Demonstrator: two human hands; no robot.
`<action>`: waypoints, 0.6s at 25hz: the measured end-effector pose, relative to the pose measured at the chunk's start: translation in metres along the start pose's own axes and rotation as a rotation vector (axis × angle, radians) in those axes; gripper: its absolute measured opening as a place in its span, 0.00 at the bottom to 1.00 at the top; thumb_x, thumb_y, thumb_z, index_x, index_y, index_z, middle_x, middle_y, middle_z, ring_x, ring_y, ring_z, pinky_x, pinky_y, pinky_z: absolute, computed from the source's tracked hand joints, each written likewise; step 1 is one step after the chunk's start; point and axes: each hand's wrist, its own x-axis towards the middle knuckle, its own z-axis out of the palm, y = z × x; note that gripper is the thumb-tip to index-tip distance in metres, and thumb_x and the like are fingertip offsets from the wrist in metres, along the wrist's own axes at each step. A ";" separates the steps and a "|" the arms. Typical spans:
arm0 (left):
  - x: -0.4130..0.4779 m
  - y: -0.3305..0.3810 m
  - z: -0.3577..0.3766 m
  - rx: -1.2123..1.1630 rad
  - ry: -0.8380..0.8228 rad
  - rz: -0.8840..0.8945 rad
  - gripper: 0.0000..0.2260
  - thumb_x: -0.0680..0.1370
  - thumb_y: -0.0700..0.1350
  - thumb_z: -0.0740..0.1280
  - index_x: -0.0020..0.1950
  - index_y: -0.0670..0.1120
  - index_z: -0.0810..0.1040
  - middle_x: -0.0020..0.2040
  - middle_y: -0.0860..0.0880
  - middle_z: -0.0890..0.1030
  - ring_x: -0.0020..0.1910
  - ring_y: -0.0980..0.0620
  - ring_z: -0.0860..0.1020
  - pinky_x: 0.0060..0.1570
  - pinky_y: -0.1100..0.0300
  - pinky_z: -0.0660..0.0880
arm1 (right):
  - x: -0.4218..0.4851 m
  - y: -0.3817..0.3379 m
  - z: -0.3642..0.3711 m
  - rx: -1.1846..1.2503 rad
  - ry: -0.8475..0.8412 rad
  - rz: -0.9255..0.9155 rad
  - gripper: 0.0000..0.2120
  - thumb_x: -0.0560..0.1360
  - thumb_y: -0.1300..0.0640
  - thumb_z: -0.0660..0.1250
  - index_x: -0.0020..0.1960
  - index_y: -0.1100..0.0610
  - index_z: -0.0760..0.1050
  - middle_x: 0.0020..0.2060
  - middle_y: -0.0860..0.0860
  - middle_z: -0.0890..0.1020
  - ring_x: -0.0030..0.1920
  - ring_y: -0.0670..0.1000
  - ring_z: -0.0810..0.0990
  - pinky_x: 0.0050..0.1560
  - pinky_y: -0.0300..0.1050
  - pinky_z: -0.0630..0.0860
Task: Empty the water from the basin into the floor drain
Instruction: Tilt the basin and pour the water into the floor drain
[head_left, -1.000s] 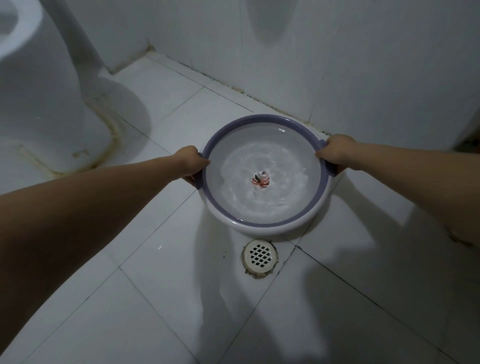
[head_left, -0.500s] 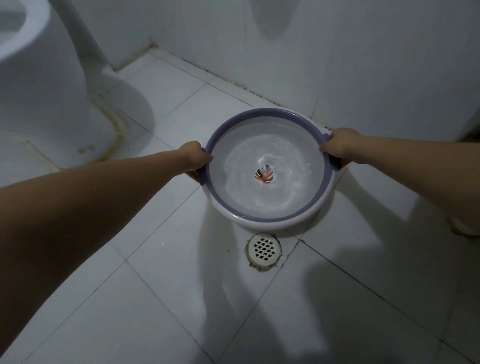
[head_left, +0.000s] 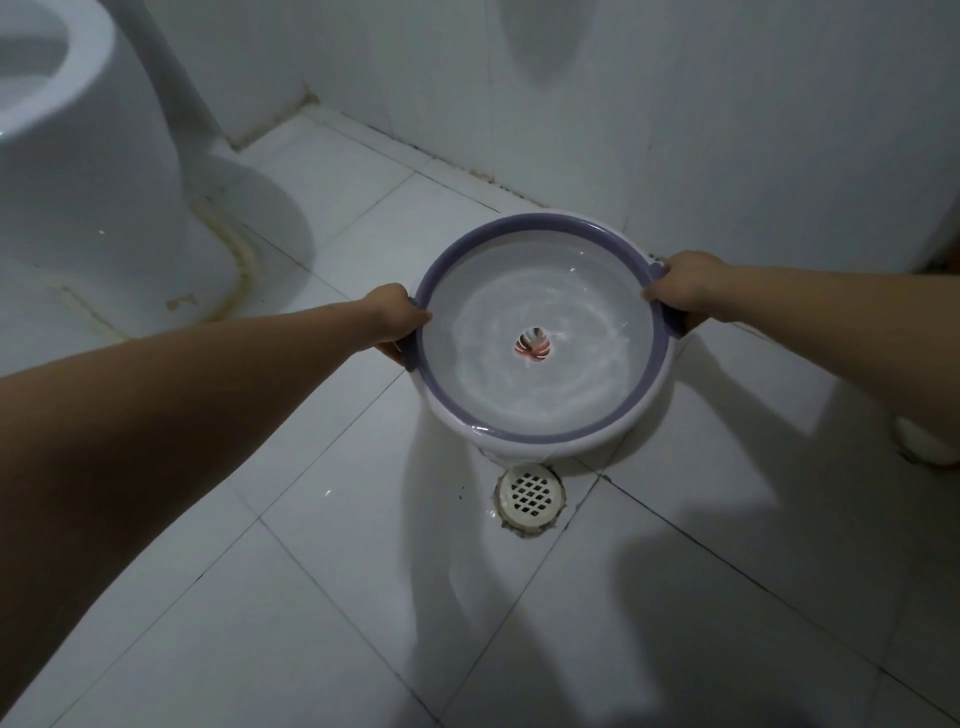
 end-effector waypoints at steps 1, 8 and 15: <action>0.000 0.000 0.000 -0.003 -0.002 0.001 0.10 0.80 0.44 0.63 0.54 0.36 0.72 0.40 0.41 0.80 0.33 0.43 0.83 0.25 0.54 0.81 | -0.001 0.000 0.000 0.003 -0.002 0.004 0.19 0.79 0.56 0.64 0.66 0.64 0.71 0.51 0.61 0.79 0.45 0.62 0.79 0.38 0.50 0.77; -0.003 0.003 0.001 -0.005 -0.007 0.004 0.11 0.80 0.45 0.64 0.54 0.37 0.72 0.41 0.42 0.80 0.34 0.43 0.83 0.28 0.53 0.82 | -0.005 0.001 -0.005 0.031 -0.018 0.040 0.19 0.79 0.57 0.65 0.67 0.64 0.70 0.50 0.60 0.78 0.42 0.60 0.78 0.27 0.46 0.73; -0.008 0.005 0.000 -0.002 -0.017 0.006 0.11 0.79 0.43 0.64 0.55 0.36 0.72 0.42 0.41 0.81 0.32 0.43 0.83 0.24 0.55 0.80 | -0.008 0.003 -0.007 0.019 -0.024 0.019 0.19 0.79 0.57 0.64 0.66 0.66 0.69 0.49 0.62 0.78 0.44 0.63 0.79 0.38 0.53 0.78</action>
